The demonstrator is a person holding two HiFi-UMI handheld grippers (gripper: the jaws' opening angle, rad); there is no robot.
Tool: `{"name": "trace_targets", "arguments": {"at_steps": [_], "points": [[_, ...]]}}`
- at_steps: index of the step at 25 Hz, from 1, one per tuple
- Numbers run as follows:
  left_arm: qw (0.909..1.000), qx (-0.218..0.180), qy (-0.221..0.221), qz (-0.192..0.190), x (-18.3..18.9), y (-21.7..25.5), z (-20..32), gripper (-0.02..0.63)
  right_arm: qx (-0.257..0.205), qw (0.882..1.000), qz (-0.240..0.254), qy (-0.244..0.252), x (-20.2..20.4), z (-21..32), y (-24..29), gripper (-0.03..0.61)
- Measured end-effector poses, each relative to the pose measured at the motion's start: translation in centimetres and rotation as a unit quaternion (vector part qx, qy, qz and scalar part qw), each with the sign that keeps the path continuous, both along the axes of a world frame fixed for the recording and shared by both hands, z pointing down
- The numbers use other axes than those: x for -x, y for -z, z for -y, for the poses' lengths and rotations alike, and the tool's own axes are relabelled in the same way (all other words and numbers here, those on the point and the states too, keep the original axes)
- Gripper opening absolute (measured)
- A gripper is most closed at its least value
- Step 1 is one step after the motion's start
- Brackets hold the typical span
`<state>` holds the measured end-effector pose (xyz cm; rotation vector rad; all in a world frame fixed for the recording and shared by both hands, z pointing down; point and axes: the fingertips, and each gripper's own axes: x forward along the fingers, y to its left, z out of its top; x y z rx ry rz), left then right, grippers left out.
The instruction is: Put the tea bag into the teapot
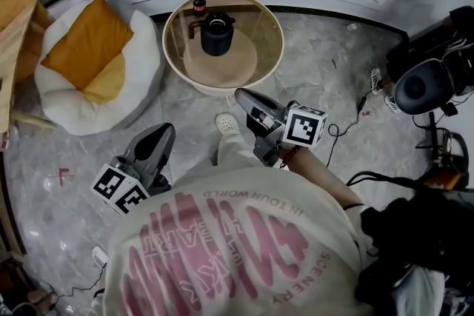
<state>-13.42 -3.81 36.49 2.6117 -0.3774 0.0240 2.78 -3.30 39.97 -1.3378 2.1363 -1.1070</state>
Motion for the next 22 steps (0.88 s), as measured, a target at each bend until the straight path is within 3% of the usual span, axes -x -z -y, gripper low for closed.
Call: {"name": "trace_targets", "arguments": {"at_steps": [5, 10, 22], "points": [[0.9999, 0.009, -0.006, 0.000, 0.7, -0.7, -0.7, 0.009, -0.012, 0.999, 0.030, 0.001, 0.4, -0.7, 0.4, 0.002], [0.9999, 0.006, -0.012, -0.005, 0.6, -0.7, -0.8, 0.009, -0.001, 1.000, 0.000, -0.003, 0.3, -1.1, -0.3, 0.002], [0.9999, -0.001, -0.011, -0.008, 0.3, -0.7, -0.2, 0.009, 0.002, 1.000, -0.018, -0.016, -0.3, -0.5, -0.8, 0.002]]}}
